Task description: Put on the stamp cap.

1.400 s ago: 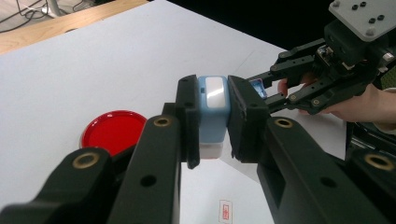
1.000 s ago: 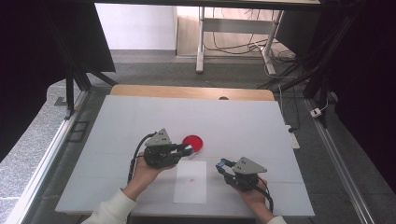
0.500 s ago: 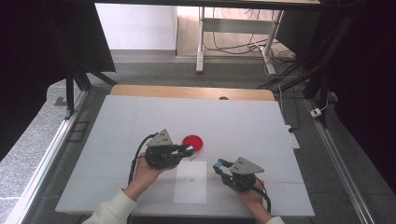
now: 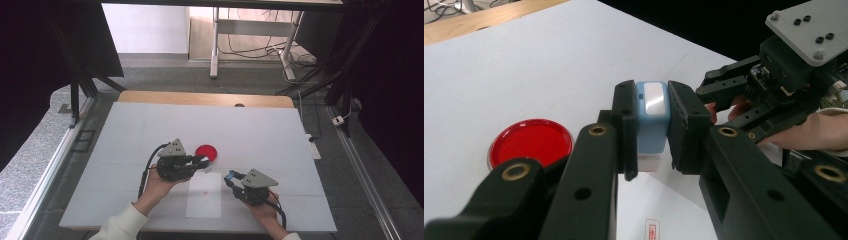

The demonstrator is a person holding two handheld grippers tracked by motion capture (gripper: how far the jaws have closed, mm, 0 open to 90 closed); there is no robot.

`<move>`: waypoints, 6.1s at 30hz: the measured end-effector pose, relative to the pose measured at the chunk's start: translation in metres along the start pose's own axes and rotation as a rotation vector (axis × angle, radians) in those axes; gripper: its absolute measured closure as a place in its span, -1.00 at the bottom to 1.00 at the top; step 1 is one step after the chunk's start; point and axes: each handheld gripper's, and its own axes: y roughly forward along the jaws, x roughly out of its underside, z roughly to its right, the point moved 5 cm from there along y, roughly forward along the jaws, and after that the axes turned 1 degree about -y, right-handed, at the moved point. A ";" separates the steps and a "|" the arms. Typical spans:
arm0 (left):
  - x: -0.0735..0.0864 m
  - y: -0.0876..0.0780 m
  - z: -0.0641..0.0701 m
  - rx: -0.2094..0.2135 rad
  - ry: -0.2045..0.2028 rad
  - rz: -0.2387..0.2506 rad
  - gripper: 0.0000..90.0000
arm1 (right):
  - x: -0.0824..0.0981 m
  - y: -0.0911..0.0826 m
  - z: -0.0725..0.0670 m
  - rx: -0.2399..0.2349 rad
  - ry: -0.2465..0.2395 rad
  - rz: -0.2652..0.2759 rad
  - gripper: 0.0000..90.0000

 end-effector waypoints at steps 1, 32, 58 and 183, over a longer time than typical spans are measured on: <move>0.000 0.000 0.000 0.000 0.000 0.000 0.66 | 0.000 0.001 -0.001 -0.002 -0.001 0.001 0.43; 0.000 0.009 0.007 0.015 0.003 0.003 0.66 | -0.010 0.014 -0.019 0.010 -0.034 0.034 0.43; 0.000 0.016 0.012 0.001 0.005 0.022 0.66 | -0.018 0.022 -0.029 0.024 -0.030 0.060 0.43; 0.014 0.034 0.013 0.001 -0.084 0.052 0.67 | -0.014 0.021 -0.022 0.108 -0.057 0.035 0.42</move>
